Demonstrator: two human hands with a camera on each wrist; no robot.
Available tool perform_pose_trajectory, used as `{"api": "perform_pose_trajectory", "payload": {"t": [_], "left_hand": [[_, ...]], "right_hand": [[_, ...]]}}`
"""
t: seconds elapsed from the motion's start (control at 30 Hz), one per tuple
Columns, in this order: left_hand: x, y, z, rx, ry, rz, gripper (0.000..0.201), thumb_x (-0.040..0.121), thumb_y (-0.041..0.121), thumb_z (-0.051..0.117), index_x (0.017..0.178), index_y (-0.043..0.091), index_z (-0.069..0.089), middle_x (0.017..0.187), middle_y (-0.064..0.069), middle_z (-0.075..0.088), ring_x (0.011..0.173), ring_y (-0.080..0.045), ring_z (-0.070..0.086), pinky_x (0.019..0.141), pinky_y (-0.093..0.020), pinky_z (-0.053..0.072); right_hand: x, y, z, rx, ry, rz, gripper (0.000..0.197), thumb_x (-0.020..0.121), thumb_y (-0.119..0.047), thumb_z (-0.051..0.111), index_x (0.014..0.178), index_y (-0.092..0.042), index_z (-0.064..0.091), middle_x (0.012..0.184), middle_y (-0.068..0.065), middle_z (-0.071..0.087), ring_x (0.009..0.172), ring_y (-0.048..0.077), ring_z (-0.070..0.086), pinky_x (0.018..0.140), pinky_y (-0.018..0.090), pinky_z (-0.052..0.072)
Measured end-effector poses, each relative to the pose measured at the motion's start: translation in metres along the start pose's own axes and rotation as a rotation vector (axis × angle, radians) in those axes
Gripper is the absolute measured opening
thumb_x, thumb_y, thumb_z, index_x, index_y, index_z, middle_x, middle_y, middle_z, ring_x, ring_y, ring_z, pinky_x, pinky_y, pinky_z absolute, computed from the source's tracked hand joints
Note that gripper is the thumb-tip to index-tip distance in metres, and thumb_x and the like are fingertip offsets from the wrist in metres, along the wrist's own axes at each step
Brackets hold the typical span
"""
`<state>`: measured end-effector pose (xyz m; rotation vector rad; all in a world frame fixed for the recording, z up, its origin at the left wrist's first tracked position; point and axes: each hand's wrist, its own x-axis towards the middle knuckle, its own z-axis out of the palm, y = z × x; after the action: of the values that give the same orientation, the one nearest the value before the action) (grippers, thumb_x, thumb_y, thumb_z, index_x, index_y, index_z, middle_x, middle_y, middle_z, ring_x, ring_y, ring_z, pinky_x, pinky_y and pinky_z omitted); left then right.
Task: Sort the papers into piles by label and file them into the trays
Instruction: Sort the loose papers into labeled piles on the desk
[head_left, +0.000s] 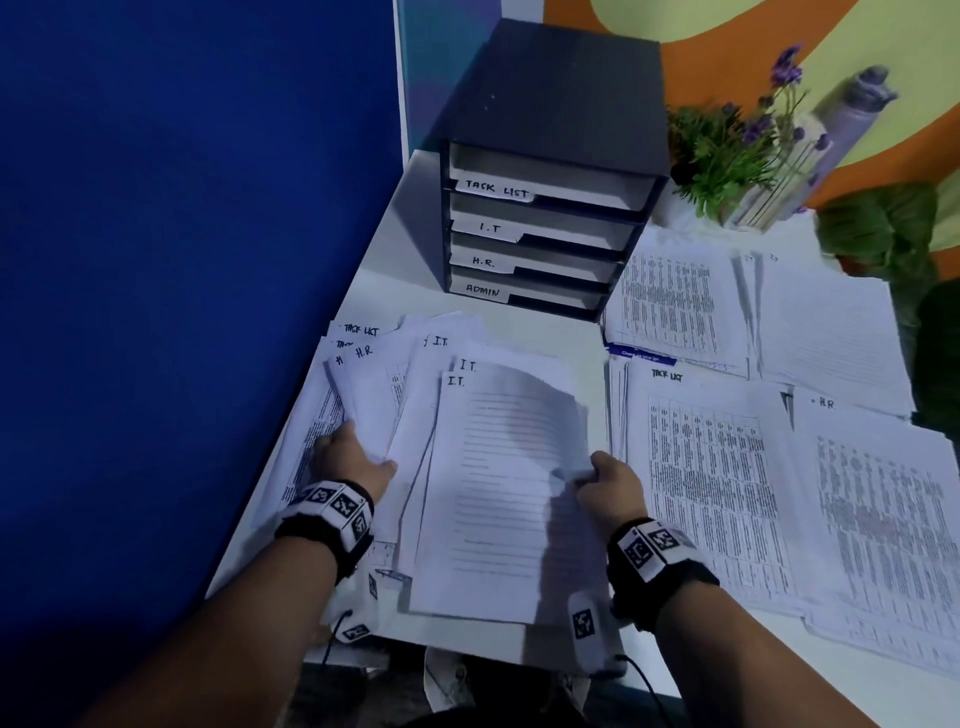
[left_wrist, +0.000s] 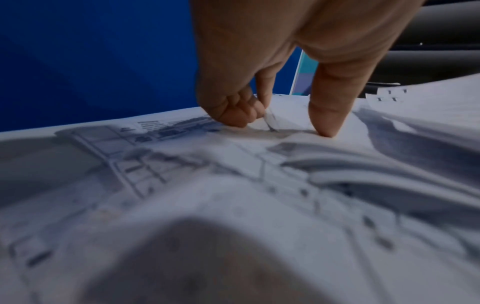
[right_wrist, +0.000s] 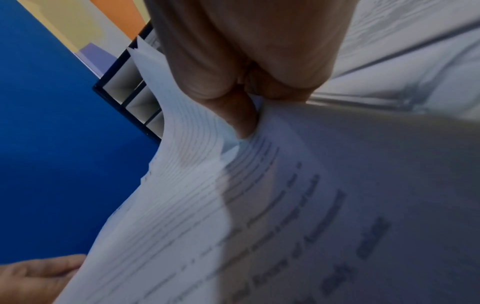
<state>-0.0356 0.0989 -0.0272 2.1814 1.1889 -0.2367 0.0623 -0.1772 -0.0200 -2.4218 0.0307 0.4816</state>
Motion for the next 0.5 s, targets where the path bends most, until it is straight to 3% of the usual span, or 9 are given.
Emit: {"api": "perform_pose_trajectory", "payload": {"t": [0.1, 0.17, 0.27, 0.33, 0.4, 0.43, 0.5], "left_hand": [[-0.002, 0.003, 0.008, -0.037, 0.068, 0.067, 0.070, 0.080, 0.011, 0.071, 0.142, 0.013, 0.041, 0.144, -0.009, 0.032, 0.126, -0.025, 0.040, 0.103, -0.027, 0.034], [-0.008, 0.005, 0.014, -0.034, 0.096, 0.104, 0.060, 0.082, 0.008, 0.067, 0.138, 0.013, 0.046, 0.143, -0.005, 0.030, 0.125, -0.022, 0.040, 0.098, -0.020, 0.031], [-0.013, 0.009, 0.021, 0.062, 0.072, 0.161, 0.047, 0.083, 0.027, 0.069, 0.127, 0.014, 0.058, 0.139, -0.008, 0.038, 0.127, -0.027, 0.040, 0.105, -0.029, 0.035], [-0.011, 0.012, 0.025, 0.104, 0.034, 0.167, 0.042, 0.083, 0.036, 0.068, 0.119, 0.014, 0.065, 0.132, -0.012, 0.047, 0.122, -0.031, 0.046, 0.102, -0.032, 0.041], [-0.013, 0.016, 0.027, 0.078, -0.018, 0.210, 0.035, 0.082, 0.035, 0.066, 0.103, 0.008, 0.070, 0.115, -0.015, 0.058, 0.109, -0.032, 0.056, 0.092, -0.032, 0.048], [-0.013, 0.019, 0.028, 0.045, -0.026, 0.244, 0.028, 0.081, 0.032, 0.065, 0.088, 0.006, 0.069, 0.099, -0.013, 0.062, 0.095, -0.030, 0.061, 0.081, -0.031, 0.051], [-0.013, 0.020, 0.031, -0.044, -0.032, 0.319, 0.026, 0.077, 0.026, 0.066, 0.060, 0.012, 0.053, 0.069, -0.003, 0.052, 0.066, -0.021, 0.052, 0.063, -0.026, 0.043]], "right_hand": [[-0.005, 0.002, 0.005, 0.026, 0.005, 0.019, 0.045, 0.084, -0.009, 0.066, 0.054, -0.016, 0.034, 0.054, -0.005, 0.041, 0.056, 0.017, 0.040, 0.049, 0.024, 0.031], [-0.004, 0.002, 0.004, 0.015, 0.014, 0.032, 0.046, 0.085, -0.014, 0.067, 0.055, -0.015, 0.033, 0.054, -0.005, 0.040, 0.057, 0.019, 0.040, 0.050, 0.025, 0.029], [0.000, 0.003, -0.001, -0.002, 0.028, 0.061, 0.028, 0.087, -0.010, 0.057, 0.061, -0.009, 0.047, 0.064, 0.004, 0.052, 0.074, 0.028, 0.052, 0.064, 0.027, 0.037], [0.004, 0.006, -0.002, 0.001, 0.015, 0.084, 0.012, 0.084, -0.005, 0.052, 0.076, -0.001, 0.059, 0.079, 0.016, 0.064, 0.082, 0.034, 0.059, 0.073, 0.032, 0.046], [0.005, 0.009, -0.001, 0.049, -0.005, 0.106, 0.011, 0.079, -0.001, 0.052, 0.081, -0.002, 0.063, 0.085, 0.019, 0.068, 0.084, 0.034, 0.062, 0.077, 0.034, 0.050], [0.005, 0.010, -0.001, 0.079, -0.010, 0.115, 0.011, 0.077, -0.001, 0.053, 0.080, -0.003, 0.063, 0.084, 0.018, 0.068, 0.083, 0.033, 0.063, 0.076, 0.034, 0.051], [0.006, 0.012, -0.001, 0.148, -0.003, 0.140, 0.002, 0.074, -0.002, 0.058, 0.073, -0.004, 0.059, 0.077, 0.014, 0.066, 0.076, 0.029, 0.062, 0.072, 0.035, 0.051]]}}
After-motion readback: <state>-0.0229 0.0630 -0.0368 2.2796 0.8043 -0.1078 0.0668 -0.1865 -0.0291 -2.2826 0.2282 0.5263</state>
